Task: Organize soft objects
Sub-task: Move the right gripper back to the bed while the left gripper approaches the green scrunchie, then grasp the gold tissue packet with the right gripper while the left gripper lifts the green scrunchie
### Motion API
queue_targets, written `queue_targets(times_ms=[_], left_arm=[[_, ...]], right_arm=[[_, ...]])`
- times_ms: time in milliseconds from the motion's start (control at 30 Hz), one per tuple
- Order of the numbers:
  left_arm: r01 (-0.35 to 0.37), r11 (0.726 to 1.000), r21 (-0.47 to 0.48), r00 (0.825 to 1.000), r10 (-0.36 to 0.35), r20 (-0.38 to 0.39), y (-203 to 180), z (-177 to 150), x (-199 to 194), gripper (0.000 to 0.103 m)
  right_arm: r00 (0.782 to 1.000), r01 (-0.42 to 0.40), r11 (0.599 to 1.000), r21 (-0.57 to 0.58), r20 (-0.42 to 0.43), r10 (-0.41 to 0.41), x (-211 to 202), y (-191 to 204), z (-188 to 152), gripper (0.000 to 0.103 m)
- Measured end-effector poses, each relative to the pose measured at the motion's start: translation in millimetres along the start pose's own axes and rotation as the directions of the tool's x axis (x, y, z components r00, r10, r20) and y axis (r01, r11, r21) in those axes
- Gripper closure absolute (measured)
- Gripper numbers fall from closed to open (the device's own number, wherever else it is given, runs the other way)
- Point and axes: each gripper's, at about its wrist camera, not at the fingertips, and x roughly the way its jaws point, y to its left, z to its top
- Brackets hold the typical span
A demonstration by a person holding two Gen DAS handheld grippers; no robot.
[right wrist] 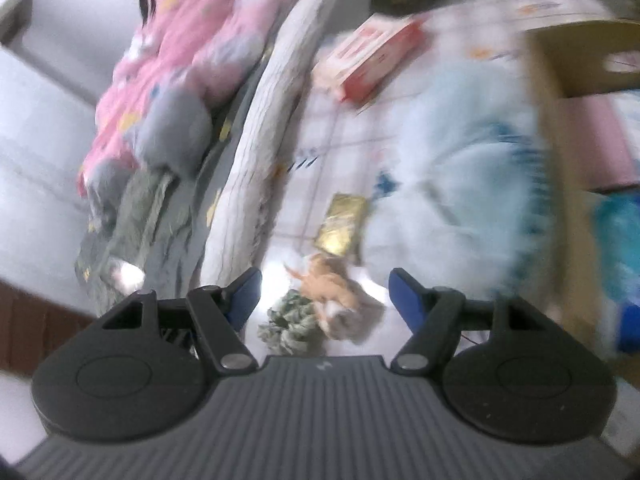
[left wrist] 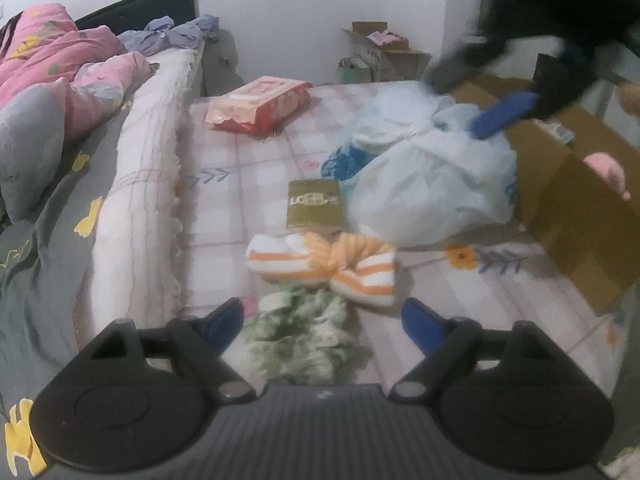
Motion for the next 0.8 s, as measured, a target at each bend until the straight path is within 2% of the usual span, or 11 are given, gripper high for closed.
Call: queue_targets(times_ms=[100,267,433,533,600,800], left_arm=[[-0.008,1.0,0.005,1.0,0.008,-0.019,5.8,0.4,13.3,0.016],[-0.002,1.0,0.014,0.999,0.003,-0.051,11.3,-1.3,36.1,0.016],[0.016,0.999,0.029,0.997,-0.014,-0.077,8.3,-10.0,51.2,0.017],[-0.003,0.999,0.046,0.998,0.006,-0.068,5.5,-13.8,56.3,0.018],[-0.025,0.998,0.055,0.998,0.029,-0.064,4.2,-15.5,59.0,0.022],[-0.031,0.999,0.041,0.998,0.033,-0.046,7.2,-16.6,60.6,0.039]], right_arm=[[0.998,0.017,1.0,-0.023,-0.067,-0.018,45.9,18.9,17.1,0.033],[0.983,0.113,0.992,-0.053,-0.142,-0.12,111.8,35.3,44.4,0.033],[0.944,0.25,0.964,-0.089,-0.201,-0.263,166.8,38.2,62.6,0.033],[0.918,0.309,0.945,-0.11,-0.225,-0.326,189.8,36.9,63.6,0.033],[0.907,0.331,0.938,-0.103,-0.238,-0.347,204.7,33.5,65.0,0.031],[0.898,0.354,0.93,-0.102,-0.241,-0.368,225.0,31.3,65.1,0.029]])
